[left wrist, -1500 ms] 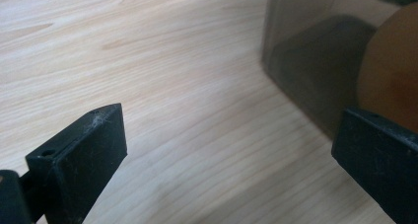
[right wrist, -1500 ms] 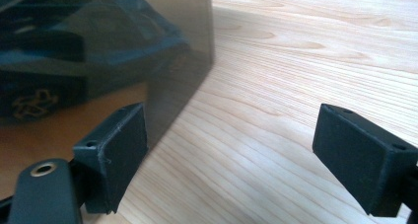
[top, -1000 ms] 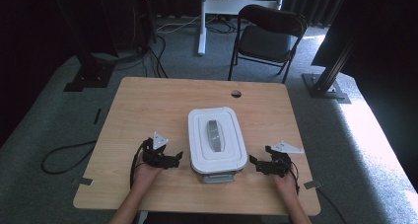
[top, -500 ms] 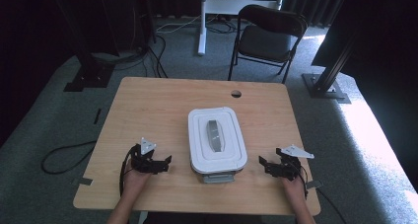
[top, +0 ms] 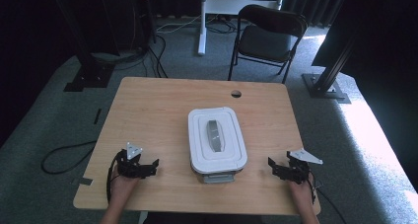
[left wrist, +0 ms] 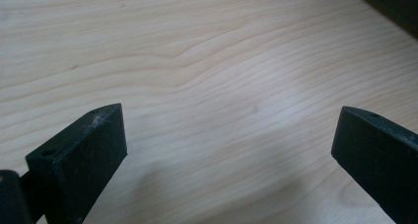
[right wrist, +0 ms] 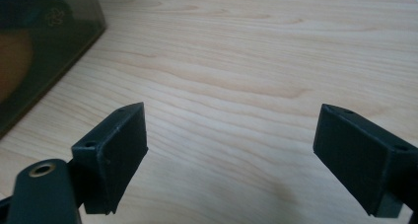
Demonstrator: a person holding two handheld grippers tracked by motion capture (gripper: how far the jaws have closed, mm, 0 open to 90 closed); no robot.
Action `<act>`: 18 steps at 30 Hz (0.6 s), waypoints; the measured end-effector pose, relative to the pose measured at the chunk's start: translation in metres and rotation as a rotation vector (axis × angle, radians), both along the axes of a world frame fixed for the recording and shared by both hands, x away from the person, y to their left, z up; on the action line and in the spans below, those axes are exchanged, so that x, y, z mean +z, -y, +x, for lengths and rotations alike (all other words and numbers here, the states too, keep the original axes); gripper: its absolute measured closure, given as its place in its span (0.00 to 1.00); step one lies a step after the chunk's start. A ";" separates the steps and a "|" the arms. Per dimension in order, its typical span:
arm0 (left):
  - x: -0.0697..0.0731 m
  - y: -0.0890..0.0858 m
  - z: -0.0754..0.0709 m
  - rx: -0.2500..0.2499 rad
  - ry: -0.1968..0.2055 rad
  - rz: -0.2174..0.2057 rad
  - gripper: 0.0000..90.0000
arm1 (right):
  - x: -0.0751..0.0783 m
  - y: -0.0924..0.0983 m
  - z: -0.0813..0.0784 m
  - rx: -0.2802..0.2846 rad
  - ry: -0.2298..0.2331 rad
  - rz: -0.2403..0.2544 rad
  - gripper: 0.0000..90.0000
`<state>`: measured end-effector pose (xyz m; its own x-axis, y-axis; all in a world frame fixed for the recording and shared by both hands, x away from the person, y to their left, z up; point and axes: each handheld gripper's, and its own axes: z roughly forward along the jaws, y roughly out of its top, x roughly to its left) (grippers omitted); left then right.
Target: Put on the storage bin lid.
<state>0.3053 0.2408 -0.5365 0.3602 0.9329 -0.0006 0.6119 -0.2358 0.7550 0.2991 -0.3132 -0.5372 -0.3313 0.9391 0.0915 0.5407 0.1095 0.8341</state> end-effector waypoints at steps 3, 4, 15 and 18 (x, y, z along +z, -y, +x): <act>0.000 -0.008 -0.005 0.020 0.000 0.001 0.01 | -0.001 0.007 -0.003 -0.029 0.002 -0.010 0.14; 0.000 -0.010 -0.007 0.028 -0.001 0.005 0.01 | -0.001 0.008 -0.004 -0.042 0.002 -0.015 0.14; 0.000 -0.043 -0.022 0.160 -0.001 0.007 0.01 | -0.004 0.013 -0.009 -0.171 0.005 -0.073 0.13; -0.001 -0.051 -0.022 0.211 -0.005 0.000 0.01 | -0.007 0.015 -0.008 -0.229 -0.006 -0.064 0.13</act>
<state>0.2833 0.2920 -0.5371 0.1565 0.9877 -0.0017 0.6517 -0.1020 0.7516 0.2913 -0.3286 -0.5446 -0.1084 0.9936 0.0305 0.5622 0.0360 0.8262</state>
